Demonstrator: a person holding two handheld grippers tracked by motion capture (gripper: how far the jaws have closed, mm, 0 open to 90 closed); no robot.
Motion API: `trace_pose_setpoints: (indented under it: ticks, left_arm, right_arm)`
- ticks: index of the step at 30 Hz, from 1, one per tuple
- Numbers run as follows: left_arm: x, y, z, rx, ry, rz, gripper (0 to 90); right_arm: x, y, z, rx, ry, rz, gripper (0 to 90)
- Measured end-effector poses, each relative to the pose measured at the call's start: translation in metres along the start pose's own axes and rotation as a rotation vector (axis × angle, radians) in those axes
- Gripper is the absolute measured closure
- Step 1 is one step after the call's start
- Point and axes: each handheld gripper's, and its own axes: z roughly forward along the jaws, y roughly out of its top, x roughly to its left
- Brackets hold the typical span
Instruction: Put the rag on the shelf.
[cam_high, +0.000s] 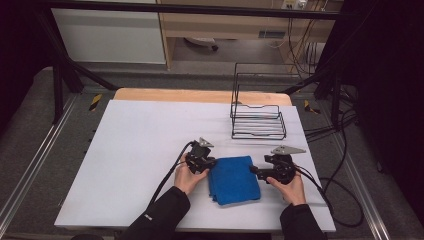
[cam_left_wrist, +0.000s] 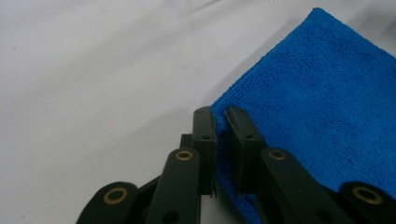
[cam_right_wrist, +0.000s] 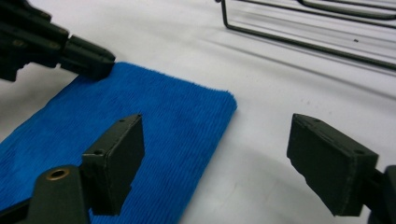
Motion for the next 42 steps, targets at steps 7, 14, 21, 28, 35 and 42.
trace_pose_setpoints:
  ticks: [7,14,21,28,35,42]
  left_arm:
    - [0.0,-0.003,0.001,-0.016,0.002,-0.004,82.8]
    - [-0.001,-0.003,0.001,-0.019,0.004,0.001,82.8]
    - [0.002,-0.003,0.001,-0.015,-0.01,-0.003,82.8]
    - [0.002,-0.003,0.001,-0.018,-0.016,-0.002,83.3]
    - [0.009,-0.006,-0.002,-0.044,-0.061,-0.049,84.6]
    - [0.006,-0.005,-0.012,-0.106,-0.075,-0.043,84.7]
  right_arm:
    - [-0.008,0.012,0.02,0.011,-0.006,0.038,34.0]
    - [-0.012,0.013,0.035,0.078,0.006,0.04,52.4]
    - [-0.01,0.012,0.038,0.122,0.048,0.031,70.4]
    - [-0.011,0.014,0.04,0.149,0.084,0.069,82.7]
    - [-0.009,0.016,0.034,0.126,0.082,0.075,85.7]
    - [-0.003,0.019,0.021,0.073,0.072,0.062,85.7]
